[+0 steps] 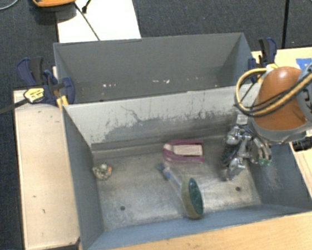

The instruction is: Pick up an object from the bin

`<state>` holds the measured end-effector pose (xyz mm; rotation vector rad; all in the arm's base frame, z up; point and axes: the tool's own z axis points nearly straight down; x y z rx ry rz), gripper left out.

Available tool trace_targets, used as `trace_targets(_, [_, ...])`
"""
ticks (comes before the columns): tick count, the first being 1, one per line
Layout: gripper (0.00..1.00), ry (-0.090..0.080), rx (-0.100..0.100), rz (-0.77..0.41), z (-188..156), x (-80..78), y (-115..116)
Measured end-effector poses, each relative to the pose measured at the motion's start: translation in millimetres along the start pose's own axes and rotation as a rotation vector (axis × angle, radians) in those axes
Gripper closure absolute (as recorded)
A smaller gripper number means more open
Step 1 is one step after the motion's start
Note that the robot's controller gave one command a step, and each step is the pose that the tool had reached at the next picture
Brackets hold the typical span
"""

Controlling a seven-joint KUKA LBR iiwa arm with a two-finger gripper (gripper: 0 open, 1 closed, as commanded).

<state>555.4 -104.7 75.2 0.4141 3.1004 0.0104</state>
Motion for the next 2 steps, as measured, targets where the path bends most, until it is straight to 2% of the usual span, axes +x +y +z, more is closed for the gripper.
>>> trace_targets(1, [1.00, 0.003, 0.006, 0.024, -121.9, 1.5, 19.1])
trace_targets(2, [1.00, 0.006, 0.009, -0.207, -193.1, 11.9, -18.3])
